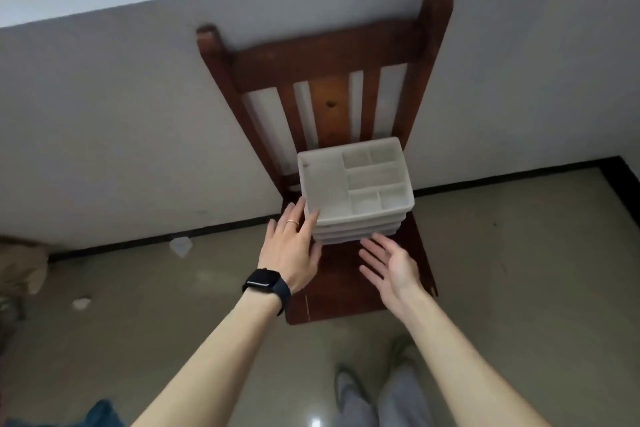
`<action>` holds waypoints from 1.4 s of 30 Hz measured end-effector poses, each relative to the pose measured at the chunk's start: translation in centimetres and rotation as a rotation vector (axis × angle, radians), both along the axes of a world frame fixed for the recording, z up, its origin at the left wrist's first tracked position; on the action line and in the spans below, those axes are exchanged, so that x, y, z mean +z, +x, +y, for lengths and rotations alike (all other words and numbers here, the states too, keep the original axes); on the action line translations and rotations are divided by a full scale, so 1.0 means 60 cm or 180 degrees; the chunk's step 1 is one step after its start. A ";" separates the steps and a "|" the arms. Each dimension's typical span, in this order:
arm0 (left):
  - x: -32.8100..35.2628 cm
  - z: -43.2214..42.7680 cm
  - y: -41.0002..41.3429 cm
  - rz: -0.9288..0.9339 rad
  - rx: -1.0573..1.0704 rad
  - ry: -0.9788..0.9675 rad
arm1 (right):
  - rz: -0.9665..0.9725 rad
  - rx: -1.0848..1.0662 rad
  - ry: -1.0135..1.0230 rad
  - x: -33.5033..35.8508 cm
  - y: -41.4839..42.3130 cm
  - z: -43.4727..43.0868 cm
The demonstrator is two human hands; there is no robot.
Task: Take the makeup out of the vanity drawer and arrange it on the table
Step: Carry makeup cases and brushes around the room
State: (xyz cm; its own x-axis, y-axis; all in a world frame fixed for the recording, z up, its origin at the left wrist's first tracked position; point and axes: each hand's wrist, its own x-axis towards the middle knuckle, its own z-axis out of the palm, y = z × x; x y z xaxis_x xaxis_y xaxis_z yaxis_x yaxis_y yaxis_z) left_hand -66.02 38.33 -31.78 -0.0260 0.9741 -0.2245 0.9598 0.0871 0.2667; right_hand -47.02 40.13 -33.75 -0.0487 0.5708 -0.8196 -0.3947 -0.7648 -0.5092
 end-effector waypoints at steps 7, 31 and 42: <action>-0.120 0.079 -0.029 0.0496 -0.0556 0.0081 | 0.0682 -0.1125 -0.0375 -0.104 -0.054 0.087; -0.137 0.096 -0.011 0.0332 -0.0290 -0.0148 | 0.0222 -0.0843 -0.0225 -0.175 -0.040 0.030; -0.140 0.097 -0.007 0.0392 -0.0225 -0.0178 | -0.0997 0.0104 -0.0216 -0.175 0.003 -0.014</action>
